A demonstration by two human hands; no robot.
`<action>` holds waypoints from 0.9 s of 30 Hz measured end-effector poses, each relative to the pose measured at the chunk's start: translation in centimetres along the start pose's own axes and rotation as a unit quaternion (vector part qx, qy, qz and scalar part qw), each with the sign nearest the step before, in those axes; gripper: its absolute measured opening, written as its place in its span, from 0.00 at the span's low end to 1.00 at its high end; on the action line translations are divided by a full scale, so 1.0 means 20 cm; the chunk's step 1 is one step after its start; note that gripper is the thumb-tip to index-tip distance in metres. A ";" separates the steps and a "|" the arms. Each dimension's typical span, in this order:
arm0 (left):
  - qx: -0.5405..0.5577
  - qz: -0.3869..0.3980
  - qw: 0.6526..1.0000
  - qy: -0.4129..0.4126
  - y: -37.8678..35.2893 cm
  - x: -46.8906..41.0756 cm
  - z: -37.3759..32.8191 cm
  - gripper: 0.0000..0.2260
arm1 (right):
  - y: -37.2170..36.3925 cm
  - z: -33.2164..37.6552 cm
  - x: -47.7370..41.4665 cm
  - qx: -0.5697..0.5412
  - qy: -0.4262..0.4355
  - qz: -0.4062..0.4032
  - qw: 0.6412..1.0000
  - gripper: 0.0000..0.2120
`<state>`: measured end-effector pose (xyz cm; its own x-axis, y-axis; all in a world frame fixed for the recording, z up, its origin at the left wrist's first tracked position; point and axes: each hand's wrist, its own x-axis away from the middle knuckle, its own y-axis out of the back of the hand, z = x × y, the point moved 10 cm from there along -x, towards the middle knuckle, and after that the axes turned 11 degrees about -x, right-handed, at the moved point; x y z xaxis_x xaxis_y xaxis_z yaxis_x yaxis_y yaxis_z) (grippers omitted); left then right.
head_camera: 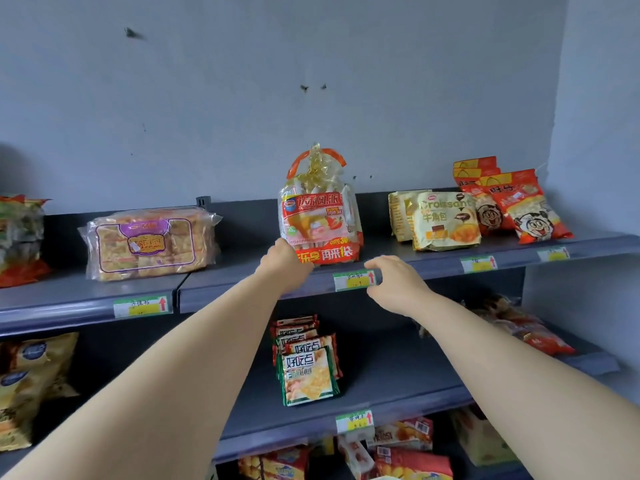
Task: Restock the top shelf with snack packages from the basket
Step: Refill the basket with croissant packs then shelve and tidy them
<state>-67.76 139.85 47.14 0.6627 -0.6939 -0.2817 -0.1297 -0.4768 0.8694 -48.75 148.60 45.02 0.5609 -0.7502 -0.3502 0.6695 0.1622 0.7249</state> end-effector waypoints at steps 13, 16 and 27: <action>0.066 -0.137 0.986 0.061 -0.12 -0.40 0.09 0.28 | -0.10 -0.14 -0.61 -0.134 -0.001 -0.013 0.991 0.27; 0.121 -0.097 0.984 0.089 -0.18 -0.46 0.12 0.36 | -0.17 -0.17 -0.76 -0.188 -0.010 -0.015 0.982 0.27; 0.313 -0.113 0.943 0.012 -0.32 -0.62 -0.11 0.30 | -0.12 -0.40 -1.03 -0.360 -0.010 -0.041 0.932 0.22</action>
<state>-73.53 152.59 45.91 0.7404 -0.5285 -0.4152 -0.3893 -0.8408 0.3760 -57.93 168.79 45.77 0.4895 -0.7898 -0.3696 0.8669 0.4865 0.1085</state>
